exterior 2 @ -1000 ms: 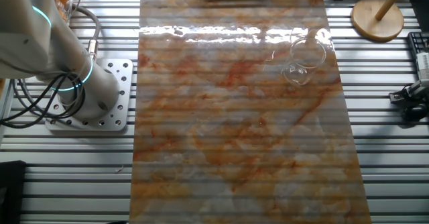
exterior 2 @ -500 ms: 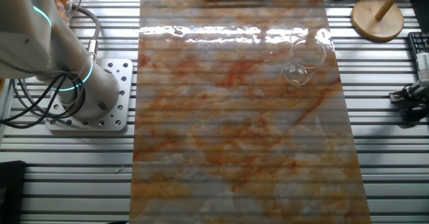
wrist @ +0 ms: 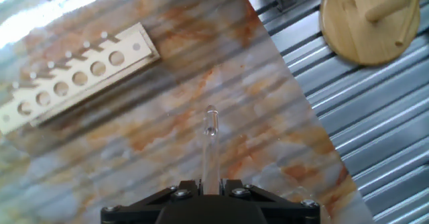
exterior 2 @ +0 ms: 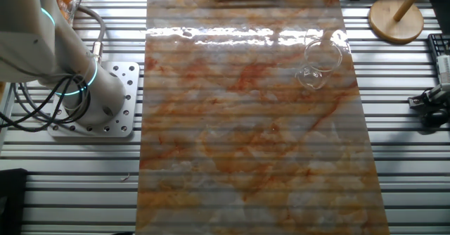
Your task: Pour out the test tube
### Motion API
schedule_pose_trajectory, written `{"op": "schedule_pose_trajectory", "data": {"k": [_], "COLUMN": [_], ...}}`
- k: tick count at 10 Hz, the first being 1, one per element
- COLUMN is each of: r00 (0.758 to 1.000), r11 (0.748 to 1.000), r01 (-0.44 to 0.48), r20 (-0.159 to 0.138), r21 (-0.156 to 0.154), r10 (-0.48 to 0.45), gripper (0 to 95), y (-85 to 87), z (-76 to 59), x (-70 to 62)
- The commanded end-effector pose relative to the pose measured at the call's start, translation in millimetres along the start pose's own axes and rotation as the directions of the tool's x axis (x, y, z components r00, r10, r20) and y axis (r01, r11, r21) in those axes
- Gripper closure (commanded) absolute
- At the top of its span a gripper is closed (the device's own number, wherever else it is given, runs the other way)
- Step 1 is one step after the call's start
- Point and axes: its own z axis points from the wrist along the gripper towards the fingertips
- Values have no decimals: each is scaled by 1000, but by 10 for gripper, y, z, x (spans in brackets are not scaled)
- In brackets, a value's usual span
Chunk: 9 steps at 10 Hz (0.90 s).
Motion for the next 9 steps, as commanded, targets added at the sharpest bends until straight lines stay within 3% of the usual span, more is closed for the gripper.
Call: {"op": "schedule_pose_trajectory", "data": {"k": [1,9], "r00": [1000,1000], "r11": [1000,1000], "r01": [-5,17], "r20": [-4,-26], "r21": [1,-7], "r10": [5,-17], "gripper": [950,950], "y": [64,340], "z": [-11,-118], "x": [-52,-479]}}
